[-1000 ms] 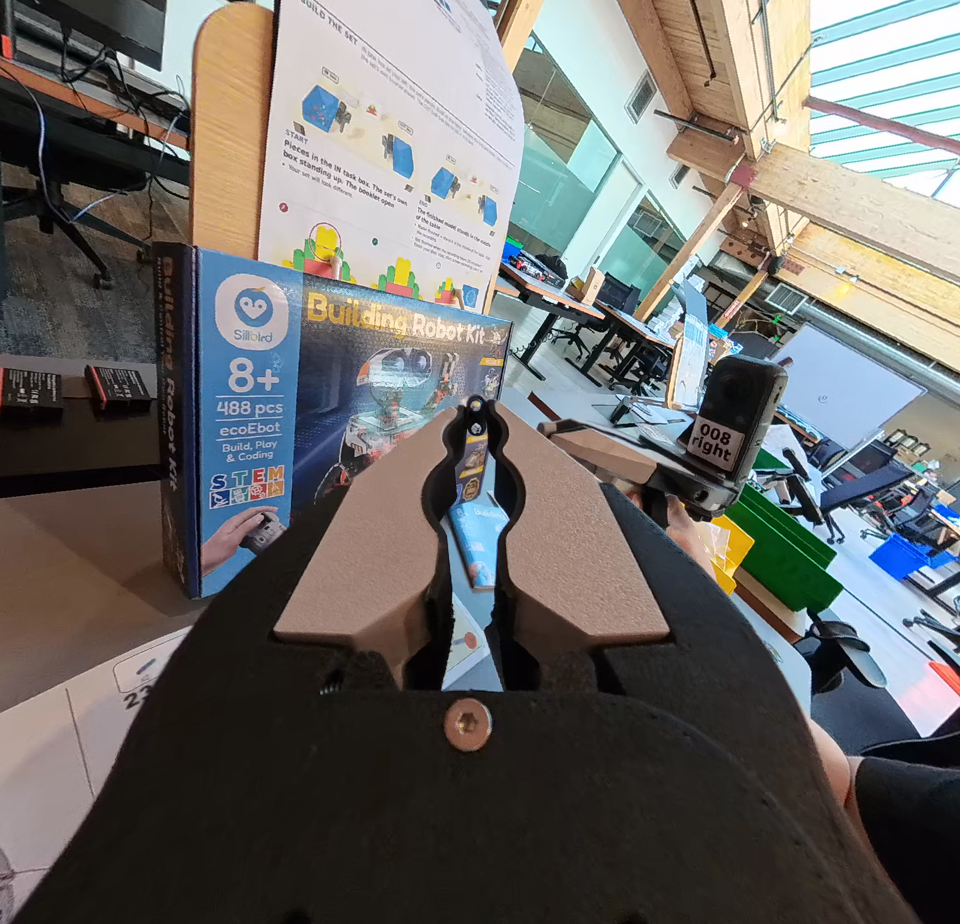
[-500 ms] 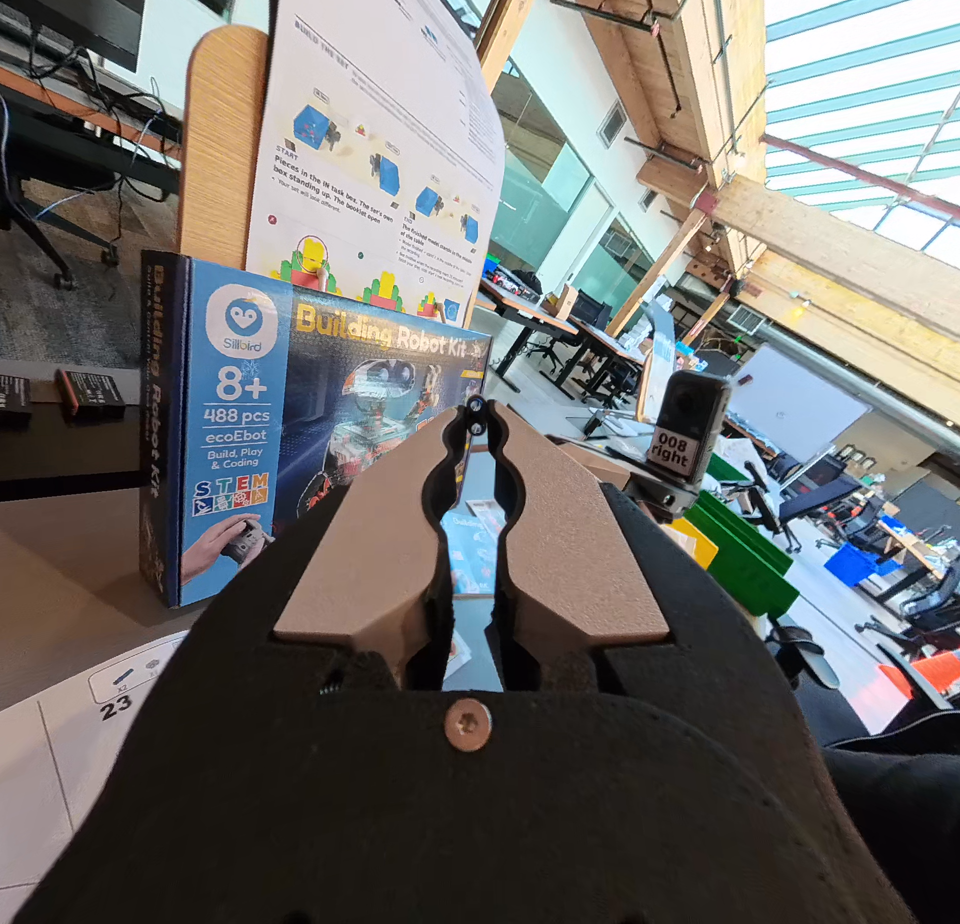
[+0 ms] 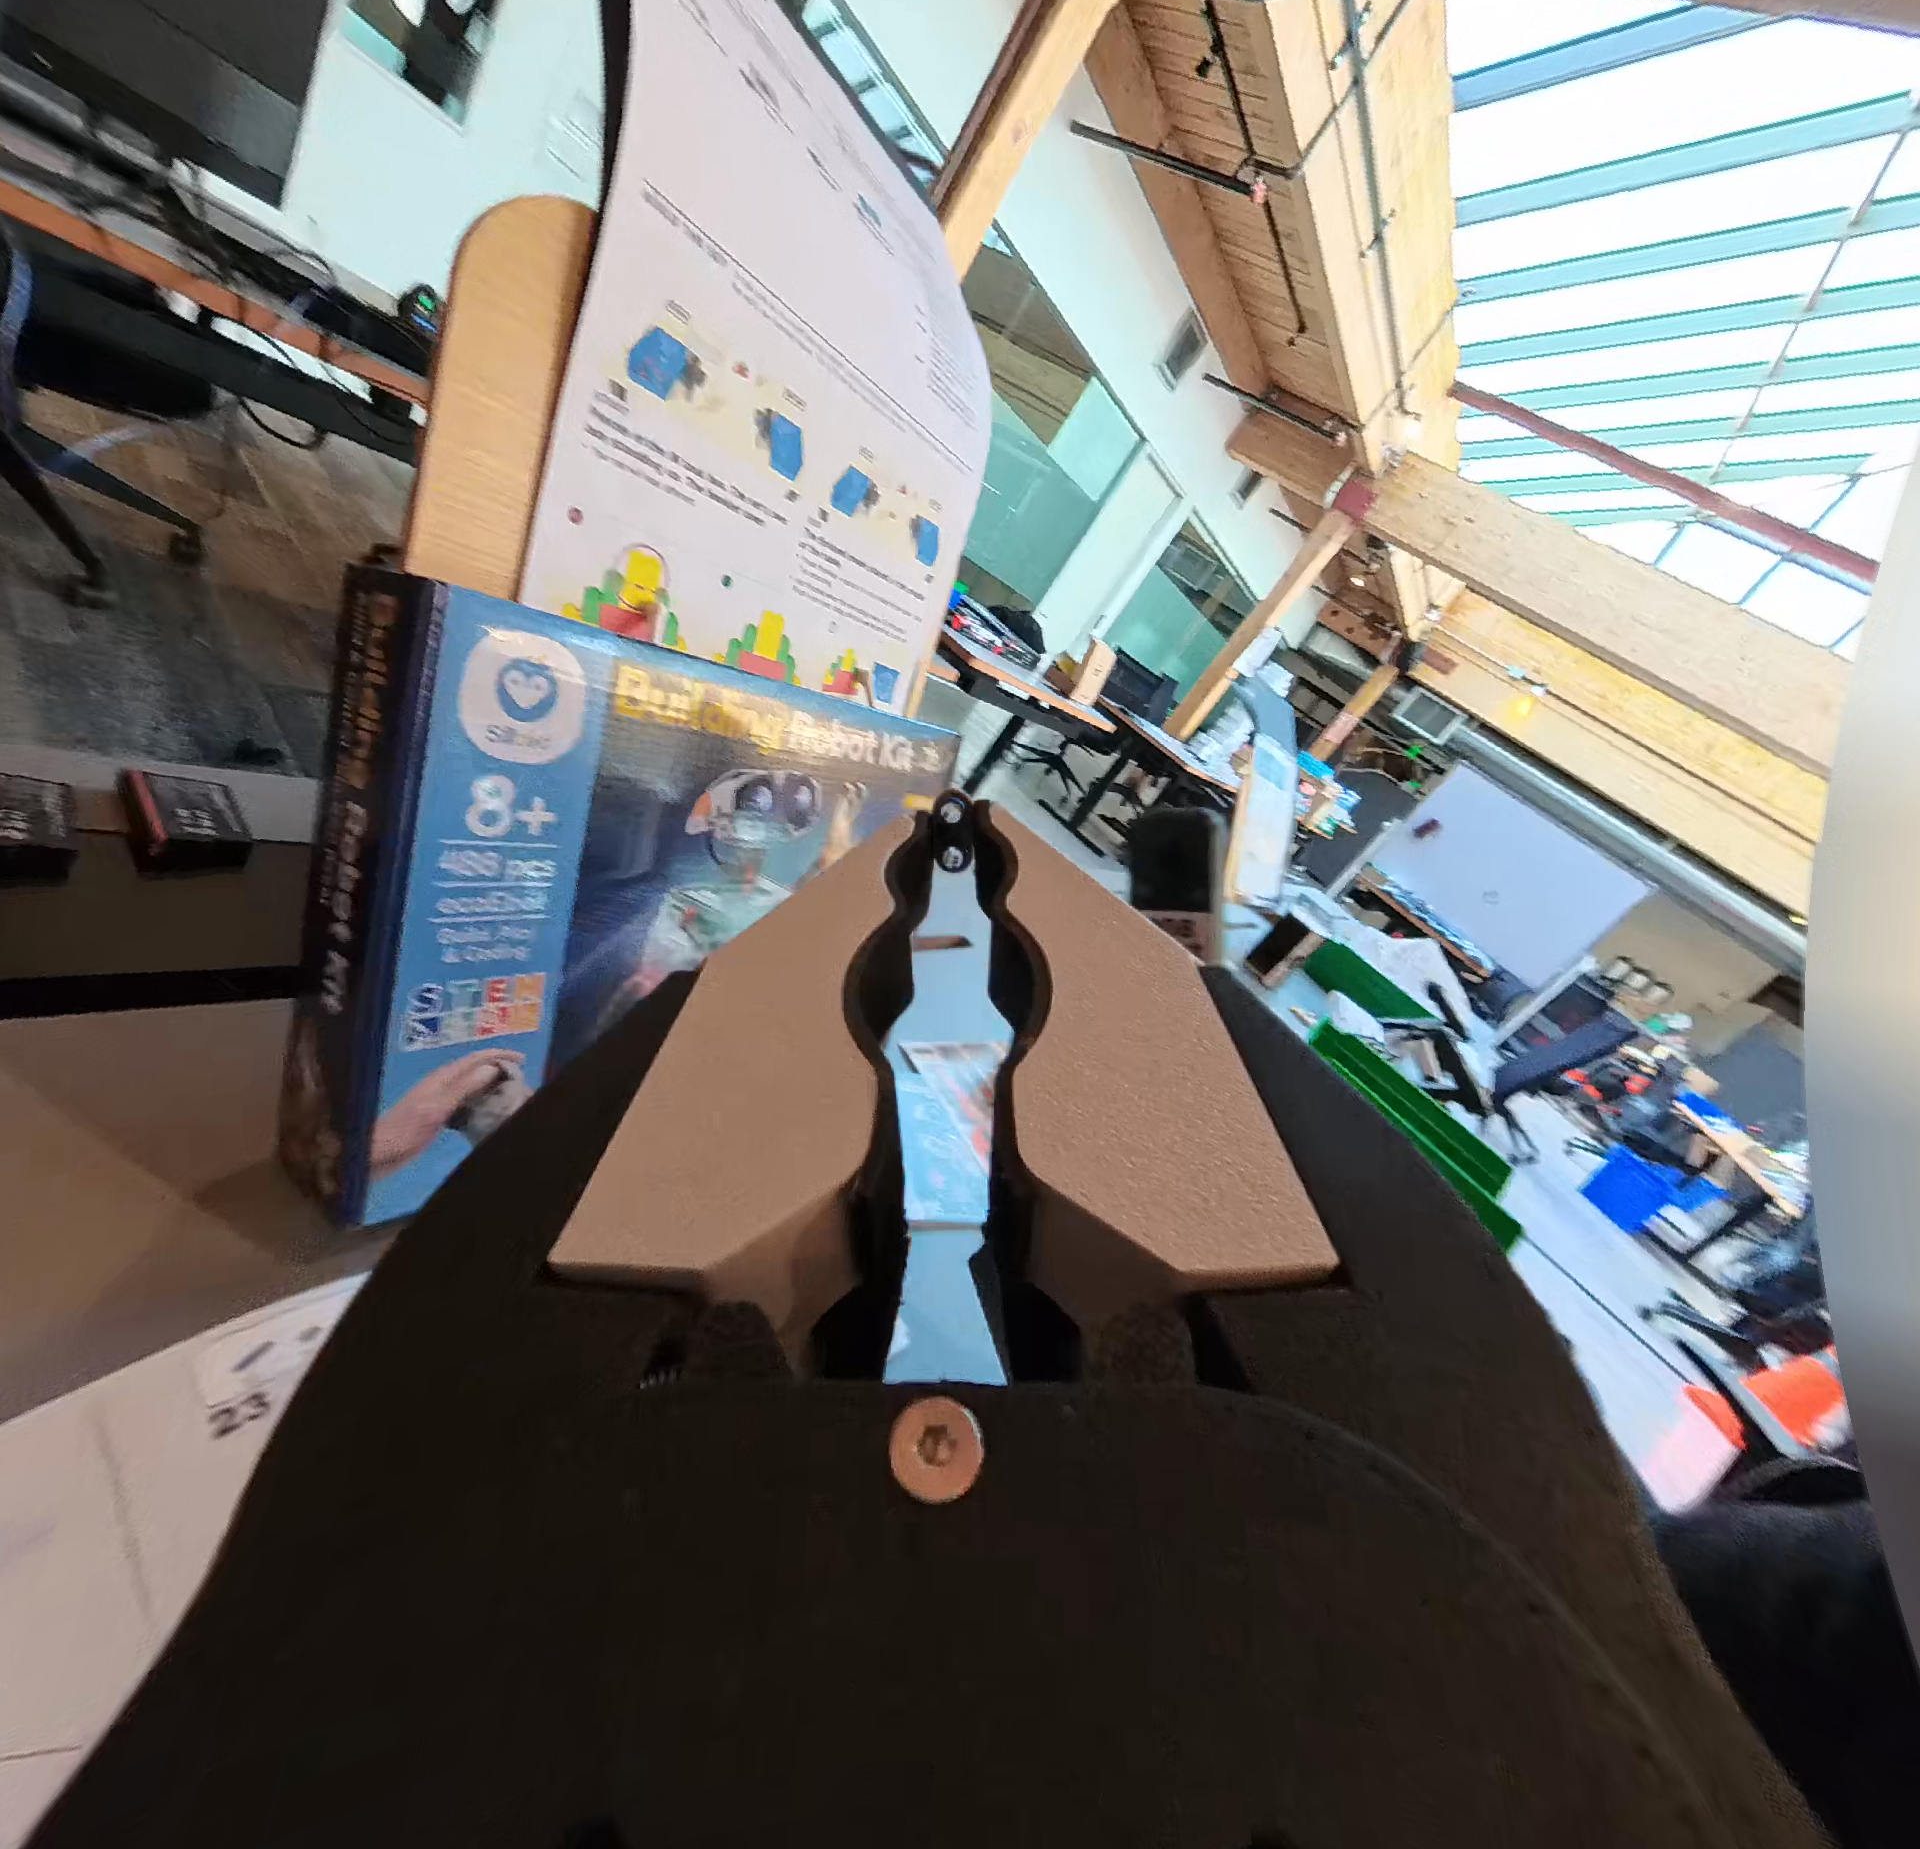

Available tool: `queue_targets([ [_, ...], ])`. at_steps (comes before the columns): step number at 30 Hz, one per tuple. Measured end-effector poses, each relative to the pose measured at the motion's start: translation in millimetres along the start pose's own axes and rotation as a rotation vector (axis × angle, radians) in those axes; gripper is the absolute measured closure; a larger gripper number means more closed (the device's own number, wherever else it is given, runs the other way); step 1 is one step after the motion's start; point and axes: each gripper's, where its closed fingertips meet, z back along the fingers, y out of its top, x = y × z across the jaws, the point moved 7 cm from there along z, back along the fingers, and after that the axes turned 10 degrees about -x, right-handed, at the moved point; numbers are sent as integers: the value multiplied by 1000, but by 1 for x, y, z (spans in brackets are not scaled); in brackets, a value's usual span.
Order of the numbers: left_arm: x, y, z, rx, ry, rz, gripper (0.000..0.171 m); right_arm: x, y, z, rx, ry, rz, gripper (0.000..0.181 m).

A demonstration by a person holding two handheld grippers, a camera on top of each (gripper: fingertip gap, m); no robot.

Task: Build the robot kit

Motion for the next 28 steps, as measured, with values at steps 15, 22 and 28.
queue_targets([
  [15,-1,-2,0,-38,-49,35,167,6,-1,3,61,119,-91,177],
  [22,-3,-1,1,-30,-47,44,167,8,0,4,82,154,-117,177],
  [28,-2,-1,2,-25,-52,43,166,9,0,5,88,175,-134,177],
])
